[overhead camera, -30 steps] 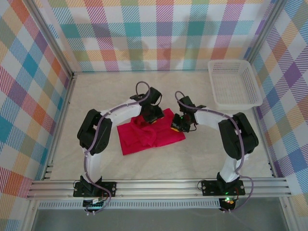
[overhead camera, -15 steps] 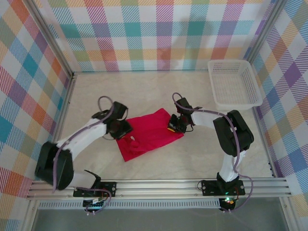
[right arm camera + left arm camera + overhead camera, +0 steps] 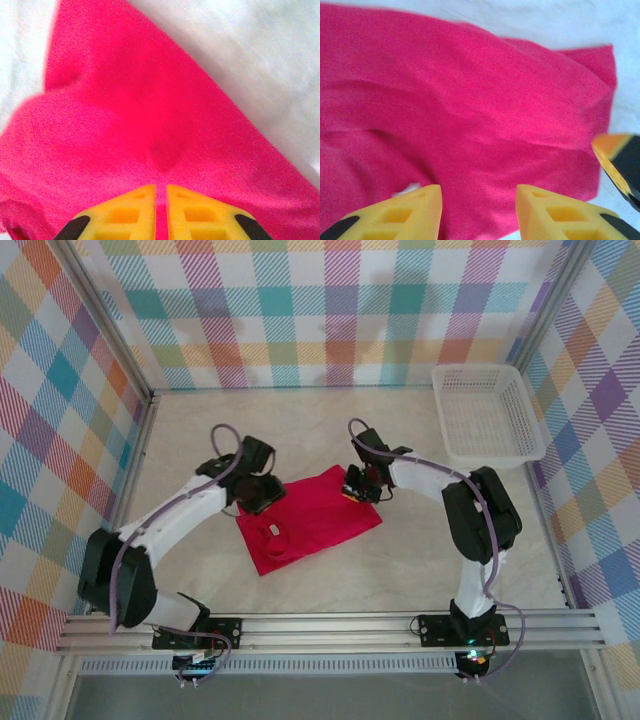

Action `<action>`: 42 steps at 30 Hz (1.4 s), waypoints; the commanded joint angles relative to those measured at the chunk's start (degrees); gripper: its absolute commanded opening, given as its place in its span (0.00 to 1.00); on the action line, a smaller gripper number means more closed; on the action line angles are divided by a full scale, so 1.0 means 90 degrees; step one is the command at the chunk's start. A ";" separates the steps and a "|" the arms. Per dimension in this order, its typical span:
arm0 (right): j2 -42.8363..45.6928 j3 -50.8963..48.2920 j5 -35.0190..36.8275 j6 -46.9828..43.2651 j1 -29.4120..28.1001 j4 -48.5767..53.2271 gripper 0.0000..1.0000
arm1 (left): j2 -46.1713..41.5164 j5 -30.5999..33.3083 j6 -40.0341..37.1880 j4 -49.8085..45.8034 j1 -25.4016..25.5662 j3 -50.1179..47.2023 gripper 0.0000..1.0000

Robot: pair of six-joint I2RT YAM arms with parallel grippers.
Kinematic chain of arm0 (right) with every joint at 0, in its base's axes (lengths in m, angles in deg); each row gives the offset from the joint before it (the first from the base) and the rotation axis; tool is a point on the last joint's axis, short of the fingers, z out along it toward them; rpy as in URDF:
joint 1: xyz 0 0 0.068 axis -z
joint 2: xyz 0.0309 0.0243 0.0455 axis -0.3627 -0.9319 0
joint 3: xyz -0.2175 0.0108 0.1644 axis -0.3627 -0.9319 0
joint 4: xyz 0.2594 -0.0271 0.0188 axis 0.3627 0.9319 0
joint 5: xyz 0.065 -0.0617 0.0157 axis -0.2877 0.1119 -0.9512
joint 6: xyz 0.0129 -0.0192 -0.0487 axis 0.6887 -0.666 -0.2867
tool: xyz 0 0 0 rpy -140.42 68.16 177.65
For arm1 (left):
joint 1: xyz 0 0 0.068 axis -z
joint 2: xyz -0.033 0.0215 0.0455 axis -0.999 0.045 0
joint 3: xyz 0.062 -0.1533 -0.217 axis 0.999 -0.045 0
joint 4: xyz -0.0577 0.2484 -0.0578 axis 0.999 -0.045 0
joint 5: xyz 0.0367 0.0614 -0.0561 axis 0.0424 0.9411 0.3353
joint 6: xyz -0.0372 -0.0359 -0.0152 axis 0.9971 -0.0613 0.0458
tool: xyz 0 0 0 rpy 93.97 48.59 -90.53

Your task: Fold the inside-out t-shirt

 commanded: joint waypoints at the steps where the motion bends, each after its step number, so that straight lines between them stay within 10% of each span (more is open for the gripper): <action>1: -0.0705 0.0307 0.0070 -0.0259 0.0037 0.0252 0.15 | 0.0675 -0.0516 0.0684 0.0921 0.0618 -0.0048 0.43; 13: -0.0168 -0.1326 0.0470 -0.0237 0.0243 0.0324 0.14 | 0.0826 -0.0588 0.0290 0.0856 0.0386 -0.2030 0.43; 20: 0.1666 -0.2859 0.0406 0.0807 -0.1045 0.0023 0.14 | 0.2370 0.0140 -0.1047 -0.0078 -0.0629 0.0238 0.42; 27: 0.2648 -0.2086 0.1165 0.0908 -0.1971 0.0794 0.22 | 0.3183 0.0373 -0.2355 -0.1651 -0.1045 0.3206 0.45; 42: -0.0424 0.0065 0.0049 -0.0584 -0.0898 0.0150 0.20 | 0.3998 -0.1097 -0.2297 -0.0881 -0.1662 0.3383 0.53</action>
